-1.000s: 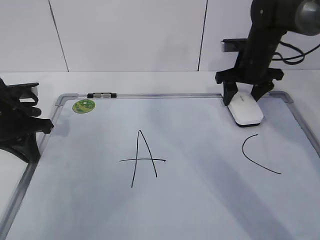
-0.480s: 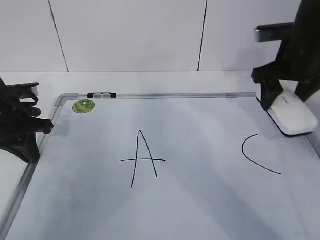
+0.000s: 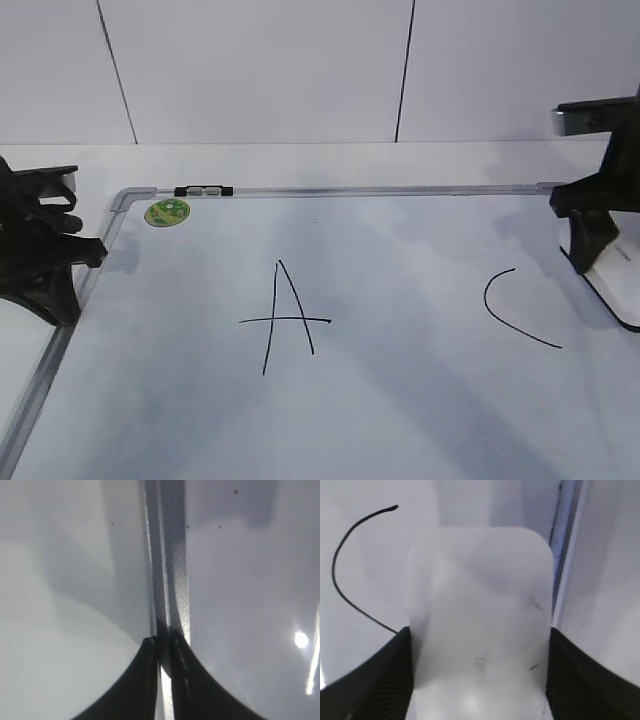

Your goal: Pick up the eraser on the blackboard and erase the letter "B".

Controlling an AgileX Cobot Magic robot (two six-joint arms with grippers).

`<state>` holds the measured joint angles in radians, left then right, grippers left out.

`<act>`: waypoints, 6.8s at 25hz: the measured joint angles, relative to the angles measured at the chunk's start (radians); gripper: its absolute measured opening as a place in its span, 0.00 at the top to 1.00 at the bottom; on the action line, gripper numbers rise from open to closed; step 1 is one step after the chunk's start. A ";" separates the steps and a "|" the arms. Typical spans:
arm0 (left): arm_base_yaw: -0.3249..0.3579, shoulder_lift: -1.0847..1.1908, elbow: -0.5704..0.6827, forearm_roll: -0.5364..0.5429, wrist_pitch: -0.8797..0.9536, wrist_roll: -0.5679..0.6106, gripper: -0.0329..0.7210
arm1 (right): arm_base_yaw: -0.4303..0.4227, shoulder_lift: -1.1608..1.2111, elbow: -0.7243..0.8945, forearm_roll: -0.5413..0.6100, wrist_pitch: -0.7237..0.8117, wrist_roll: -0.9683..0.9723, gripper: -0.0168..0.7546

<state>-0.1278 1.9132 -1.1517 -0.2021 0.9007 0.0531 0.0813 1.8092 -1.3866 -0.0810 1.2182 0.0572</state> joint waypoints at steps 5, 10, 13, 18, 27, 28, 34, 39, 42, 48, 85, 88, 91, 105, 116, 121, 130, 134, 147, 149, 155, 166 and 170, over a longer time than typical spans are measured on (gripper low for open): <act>0.000 0.000 0.000 0.000 0.000 0.000 0.91 | -0.105 -0.004 0.041 0.068 -0.004 -0.080 0.26; 0.000 0.000 0.000 0.000 0.000 0.000 0.91 | -0.173 -0.004 0.045 0.164 -0.047 -0.203 0.26; 0.000 0.000 0.000 0.000 0.000 0.000 0.91 | -0.173 -0.004 0.045 0.174 -0.073 -0.227 0.26; 0.000 0.000 0.000 -0.002 0.000 0.000 0.91 | -0.173 0.050 0.045 0.185 -0.121 -0.246 0.26; 0.000 0.000 0.000 -0.002 0.000 0.000 0.91 | -0.173 0.064 0.046 0.183 -0.204 -0.246 0.26; 0.000 0.000 0.000 -0.002 0.000 0.000 0.91 | -0.173 0.066 0.046 0.183 -0.206 -0.246 0.26; 0.000 0.000 0.000 -0.002 0.000 0.000 0.91 | -0.173 0.107 0.047 0.181 -0.214 -0.246 0.26; 0.000 0.000 0.000 -0.002 0.000 0.000 0.91 | -0.173 0.107 0.047 0.176 -0.227 -0.246 0.26; 0.000 0.000 0.000 -0.002 0.000 0.000 0.91 | -0.173 0.107 0.047 0.162 -0.229 -0.246 0.26; 0.000 0.000 0.000 -0.002 0.000 0.000 0.91 | -0.173 0.107 0.047 0.158 -0.231 -0.246 0.26; 0.000 0.000 0.000 -0.010 0.002 0.002 0.89 | -0.173 0.059 -0.198 0.206 -0.002 -0.171 0.22; 0.000 0.000 0.000 -0.012 0.004 0.008 0.83 | -0.173 0.024 -0.198 0.207 0.000 -0.154 0.22; 0.000 0.000 0.000 -0.006 0.005 0.009 0.71 | -0.173 -0.015 -0.198 0.207 0.005 -0.128 0.22; 0.002 -0.047 0.019 0.032 0.061 -0.006 0.47 | -0.173 -0.175 -0.198 0.217 0.019 -0.109 0.23; 0.002 -0.182 0.019 0.063 0.217 -0.016 0.54 | -0.173 -0.391 -0.175 0.244 0.025 -0.079 0.23; 0.002 -0.246 0.019 0.069 0.292 -0.016 0.57 | -0.173 -0.557 -0.032 0.270 0.029 -0.076 0.24; 0.002 -0.423 0.026 0.078 0.308 -0.016 0.58 | -0.173 -0.895 0.263 0.270 0.035 -0.074 0.24; 0.002 -0.569 0.029 0.078 0.316 -0.016 0.58 | -0.173 -1.053 0.359 0.270 0.038 -0.074 0.24; 0.002 -1.087 0.031 0.126 0.350 -0.018 0.58 | -0.145 -1.390 0.560 0.279 0.049 -0.057 0.24; 0.002 -1.158 0.049 0.126 0.352 -0.018 0.58 | -0.131 -1.402 0.584 0.267 0.049 -0.057 0.24; 0.002 -1.393 0.186 0.126 0.364 -0.019 0.58 | -0.102 -1.437 0.633 0.210 0.049 -0.057 0.35; 0.002 -1.707 0.413 0.122 0.367 -0.001 0.58 | -0.086 -1.615 0.679 0.126 0.049 -0.069 0.44; 0.002 -1.788 0.461 0.118 0.369 0.012 0.58 | -0.086 -1.731 0.679 0.088 0.051 -0.069 0.44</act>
<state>-0.1260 0.1252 -0.6911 -0.0838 1.2696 0.0648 -0.0049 0.0785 -0.7074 0.0068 1.2696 -0.0119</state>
